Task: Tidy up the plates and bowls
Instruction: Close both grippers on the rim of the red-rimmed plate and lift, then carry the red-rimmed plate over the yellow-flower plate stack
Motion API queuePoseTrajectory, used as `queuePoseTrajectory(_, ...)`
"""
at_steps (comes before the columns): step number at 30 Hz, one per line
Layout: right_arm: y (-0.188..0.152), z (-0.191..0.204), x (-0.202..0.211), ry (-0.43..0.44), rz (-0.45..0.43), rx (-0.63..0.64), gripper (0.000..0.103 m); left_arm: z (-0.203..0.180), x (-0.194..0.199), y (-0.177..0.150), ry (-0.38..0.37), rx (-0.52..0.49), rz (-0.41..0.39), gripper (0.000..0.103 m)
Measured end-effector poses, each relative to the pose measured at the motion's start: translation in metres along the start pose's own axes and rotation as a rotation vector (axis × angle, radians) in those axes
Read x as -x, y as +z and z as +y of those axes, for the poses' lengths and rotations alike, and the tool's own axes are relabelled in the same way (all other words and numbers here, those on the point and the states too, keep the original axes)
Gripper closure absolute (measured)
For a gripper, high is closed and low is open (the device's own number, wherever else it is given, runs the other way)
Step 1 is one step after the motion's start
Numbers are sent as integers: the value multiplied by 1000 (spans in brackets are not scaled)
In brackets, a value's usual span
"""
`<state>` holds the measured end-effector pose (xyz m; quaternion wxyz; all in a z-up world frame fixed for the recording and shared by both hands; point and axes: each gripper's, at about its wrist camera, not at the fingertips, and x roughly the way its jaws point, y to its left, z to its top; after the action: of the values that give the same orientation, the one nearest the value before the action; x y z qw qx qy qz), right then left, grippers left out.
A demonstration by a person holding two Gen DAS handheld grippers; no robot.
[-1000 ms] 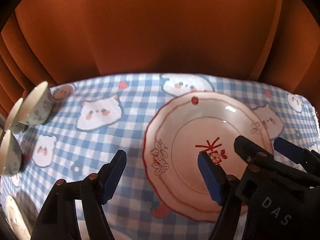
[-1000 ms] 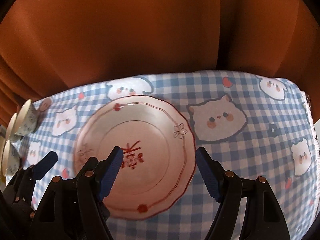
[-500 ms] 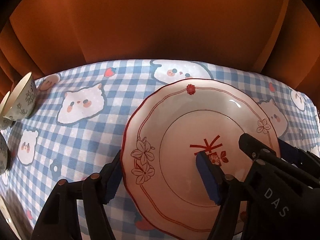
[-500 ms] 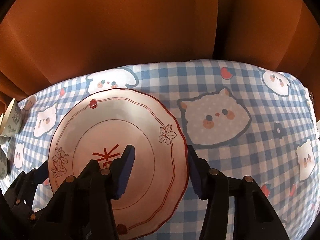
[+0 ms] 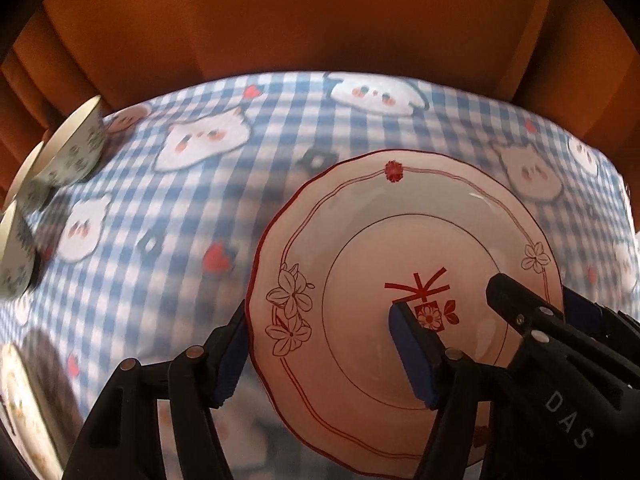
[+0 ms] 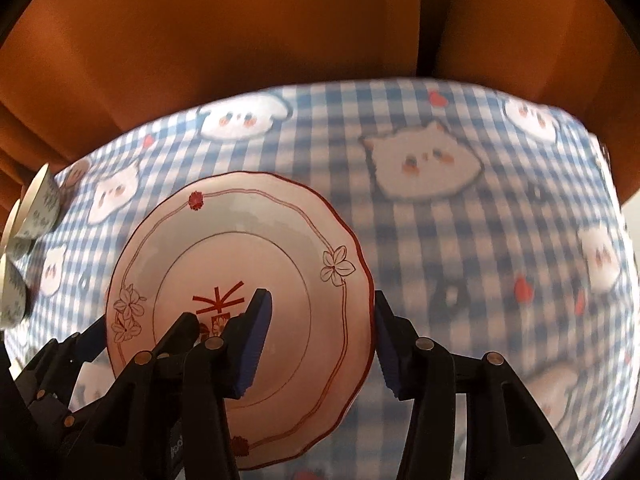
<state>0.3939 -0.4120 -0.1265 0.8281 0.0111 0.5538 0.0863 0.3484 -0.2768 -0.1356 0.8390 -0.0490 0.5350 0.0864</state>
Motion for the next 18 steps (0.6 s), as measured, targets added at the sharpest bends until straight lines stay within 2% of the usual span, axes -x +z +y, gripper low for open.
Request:
queuePoseTrajectory(4, -25, 5, 9, 5, 27, -3, 50, 8, 12, -23, 17, -16, 21, 35)
queuePoseTrajectory(10, -47, 9, 18, 23, 55, -14, 50, 16, 21, -39, 24, 2, 57, 36)
queuePoseTrajectory(18, -40, 10, 11, 19, 57, -3, 50, 20, 18, -35, 5, 13, 49, 37)
